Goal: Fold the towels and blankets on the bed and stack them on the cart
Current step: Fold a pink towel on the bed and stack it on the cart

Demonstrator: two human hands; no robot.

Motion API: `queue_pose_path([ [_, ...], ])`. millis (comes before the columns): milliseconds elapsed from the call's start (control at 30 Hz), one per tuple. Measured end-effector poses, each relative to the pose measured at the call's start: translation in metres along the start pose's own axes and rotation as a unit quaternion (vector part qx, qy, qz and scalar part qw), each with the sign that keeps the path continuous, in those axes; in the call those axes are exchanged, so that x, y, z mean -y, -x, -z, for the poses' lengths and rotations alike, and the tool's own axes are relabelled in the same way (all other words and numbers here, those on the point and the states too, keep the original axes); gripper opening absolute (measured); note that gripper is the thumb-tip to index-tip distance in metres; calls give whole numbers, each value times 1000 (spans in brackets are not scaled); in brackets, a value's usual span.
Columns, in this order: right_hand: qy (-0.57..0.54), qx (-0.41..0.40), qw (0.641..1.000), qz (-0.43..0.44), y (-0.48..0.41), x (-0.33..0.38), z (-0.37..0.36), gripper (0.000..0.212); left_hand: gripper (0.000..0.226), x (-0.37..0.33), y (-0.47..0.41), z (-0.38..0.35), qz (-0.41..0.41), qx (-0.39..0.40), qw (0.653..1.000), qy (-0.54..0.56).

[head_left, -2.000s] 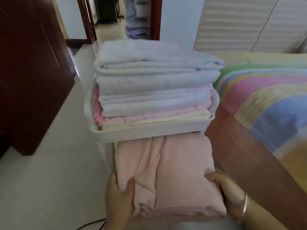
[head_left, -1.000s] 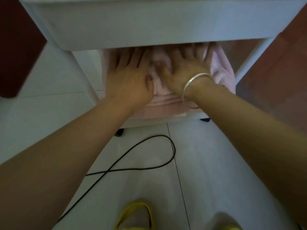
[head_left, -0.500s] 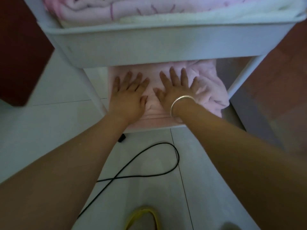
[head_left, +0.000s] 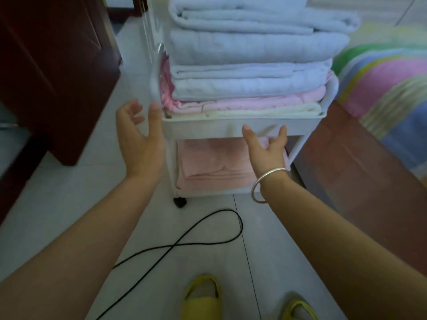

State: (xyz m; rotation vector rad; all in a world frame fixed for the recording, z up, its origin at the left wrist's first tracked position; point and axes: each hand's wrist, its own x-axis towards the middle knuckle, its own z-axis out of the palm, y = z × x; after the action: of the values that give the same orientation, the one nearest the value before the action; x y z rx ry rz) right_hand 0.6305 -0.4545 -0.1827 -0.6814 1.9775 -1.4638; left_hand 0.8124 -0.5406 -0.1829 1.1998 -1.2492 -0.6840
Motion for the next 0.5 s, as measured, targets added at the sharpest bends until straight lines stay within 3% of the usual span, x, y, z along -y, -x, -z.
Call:
queue_pose_path([
  [167, 16, 20, 999, -47, -6, 43, -7, 82, 46, -38, -62, -18, 59, 13, 998, -21],
  [300, 46, 19, 994, -95, -14, 59, -21, 87, 35, -33, -88, -28, 156, 84, 983, -43],
  [500, 99, 27, 985, -138, -13, 70, -28, 97, 18, -29, -82, -19, 105, 150, 983, -9],
])
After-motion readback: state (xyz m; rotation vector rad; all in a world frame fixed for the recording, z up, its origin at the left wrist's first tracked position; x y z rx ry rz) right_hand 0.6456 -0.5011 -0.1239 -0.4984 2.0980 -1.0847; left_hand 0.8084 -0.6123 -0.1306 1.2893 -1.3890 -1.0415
